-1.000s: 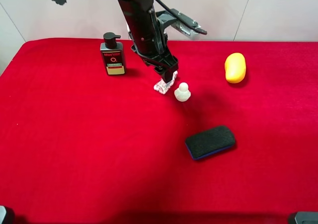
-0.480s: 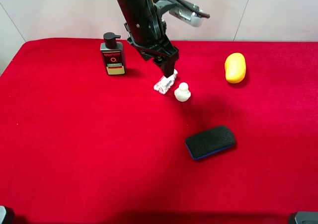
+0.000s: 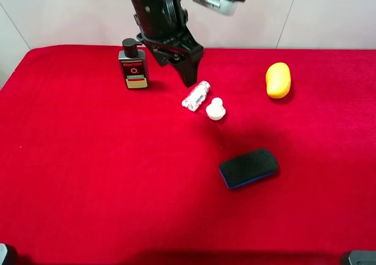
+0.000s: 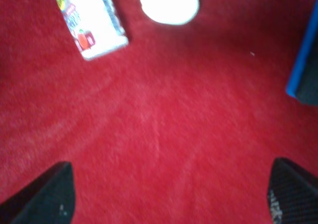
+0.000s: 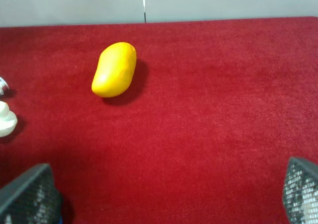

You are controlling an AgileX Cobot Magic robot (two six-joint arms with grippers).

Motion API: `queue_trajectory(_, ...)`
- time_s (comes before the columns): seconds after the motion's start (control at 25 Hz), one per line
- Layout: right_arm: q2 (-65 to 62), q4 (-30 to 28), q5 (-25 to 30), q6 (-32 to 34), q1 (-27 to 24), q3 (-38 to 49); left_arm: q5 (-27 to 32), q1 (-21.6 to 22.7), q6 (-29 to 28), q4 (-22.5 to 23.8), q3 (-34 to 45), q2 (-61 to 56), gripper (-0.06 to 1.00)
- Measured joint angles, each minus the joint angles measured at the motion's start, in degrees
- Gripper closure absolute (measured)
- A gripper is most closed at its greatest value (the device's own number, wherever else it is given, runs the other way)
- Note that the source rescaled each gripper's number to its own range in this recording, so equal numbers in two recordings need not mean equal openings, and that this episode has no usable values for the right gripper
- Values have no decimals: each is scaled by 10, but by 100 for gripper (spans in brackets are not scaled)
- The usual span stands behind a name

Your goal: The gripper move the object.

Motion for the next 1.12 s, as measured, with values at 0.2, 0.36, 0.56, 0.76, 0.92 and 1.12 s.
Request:
queue_trajectory(0.2,0,0,0,0,0,0,47,0,-1,-6,-1,-32,12)
queue_trajectory(0.36,0,0,0,0,0,0,59,0,-10,-8,-1,-61,-2)
queue_trajectory(0.56,0,0,0,0,0,0,59,0,-40,-11,-1,-101,-5)
queue_trajectory(0.76,0,0,0,0,0,0,59,0,-49,-24,-1,-149,-5)
queue_trajectory(0.92,0,0,0,0,0,0,59,0,-50,-24,-1,-186,-5)
queue_trajectory(1.12,0,0,0,0,0,0,60,0,-51,-29,6,-233,-5)
